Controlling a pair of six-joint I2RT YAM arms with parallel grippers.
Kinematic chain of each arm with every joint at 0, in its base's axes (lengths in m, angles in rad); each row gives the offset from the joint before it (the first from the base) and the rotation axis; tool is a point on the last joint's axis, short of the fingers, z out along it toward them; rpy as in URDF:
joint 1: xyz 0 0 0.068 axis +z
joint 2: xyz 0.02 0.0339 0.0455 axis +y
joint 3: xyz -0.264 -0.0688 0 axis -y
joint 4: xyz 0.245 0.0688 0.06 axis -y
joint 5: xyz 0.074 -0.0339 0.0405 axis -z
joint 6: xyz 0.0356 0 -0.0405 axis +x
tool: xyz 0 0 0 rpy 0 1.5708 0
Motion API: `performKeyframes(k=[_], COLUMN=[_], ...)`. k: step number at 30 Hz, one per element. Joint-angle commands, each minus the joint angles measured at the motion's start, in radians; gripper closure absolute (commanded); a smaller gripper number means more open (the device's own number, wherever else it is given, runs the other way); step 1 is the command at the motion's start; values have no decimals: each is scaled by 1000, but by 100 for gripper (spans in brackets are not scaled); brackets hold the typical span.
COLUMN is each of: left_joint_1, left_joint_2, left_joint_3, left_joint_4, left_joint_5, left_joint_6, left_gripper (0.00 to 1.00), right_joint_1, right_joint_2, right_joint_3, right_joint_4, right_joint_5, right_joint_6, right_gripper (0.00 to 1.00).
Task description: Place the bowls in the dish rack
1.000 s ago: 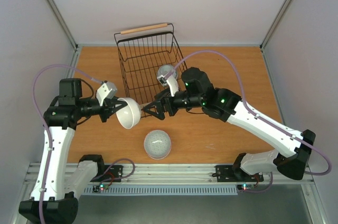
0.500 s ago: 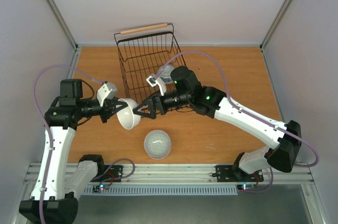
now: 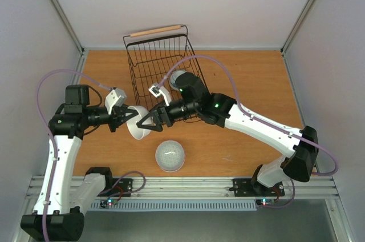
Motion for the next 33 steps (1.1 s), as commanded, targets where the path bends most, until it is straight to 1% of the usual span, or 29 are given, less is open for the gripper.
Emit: performKeyframes(k=[1, 4, 8, 9, 13, 14, 15, 16, 17, 18, 20, 22, 23, 26, 29, 30, 31, 33], left_joint_1=[-1, -1, -1, -1, -1, -1, -1, -1, -1, -1, -1, -1, -1, -1, 1, 0, -1, 0], left_joint_2=[-9, -7, -9, -11, -26, -34, -42, -53, -73, -96, -152, -209, -230, -239, -234, -232, -229, -224], left_joint_3=[-5, -5, -8, -9, -22, -29, -36, -41, -51, -66, -117, -149, -160, -153, -161, -164, -167, -170], left_joint_4=[59, 61, 67, 69, 92, 114, 131, 148, 179, 224, 339, 397, 414, 411, 424, 425, 425, 421], left_joint_5=[45, 48, 45, 44, 27, 12, -3, -25, -55, -104, -227, -315, -349, -426, -453, -447, -435, -422], left_joint_6=[-26, -30, -35, -35, -53, -68, -91, -104, -136, -169, -267, -312, -323, -344, -354, -356, -354, -350], left_gripper=[100, 100, 100, 99, 100, 91, 69, 32, 8, 1, 1, 1, 1, 1, 1, 1, 1, 1], right_joint_1=[15, 19, 19, 18, 19, 18, 15, 10, -1, -12, -41, -57, -66, -70, -72, -73, -74, -75], right_joint_2=[19, 23, 26, 26, 26, 26, 28, 35, 45, 60, 100, 161, 204, 378, 583, 674, 736, 877], right_joint_3=[41, 50, 62, 65, 83, 96, 112, 143, 173, 208, 282, 383, 441, 679, 944, 1033, 1163, 1358], right_joint_4=[25, 25, 21, 18, -18, -42, -76, -108, -149, -200, -295, -414, -475, -676, -840, -886, -928, -1007], right_joint_5=[-54, -68, -77, -76, -44, -16, 16, 44, 82, 120, 197, 308, 356, 586, 748, 779, 801, 889], right_joint_6=[8, 8, 5, 4, -30, -62, -88, -111, -133, -154, -195, -248, -272, -362, -438, -457, -479, -508], right_gripper=[18, 47, 91, 97, 99, 99, 99, 99, 99, 99, 99, 99, 98, 99, 99, 99, 99, 99])
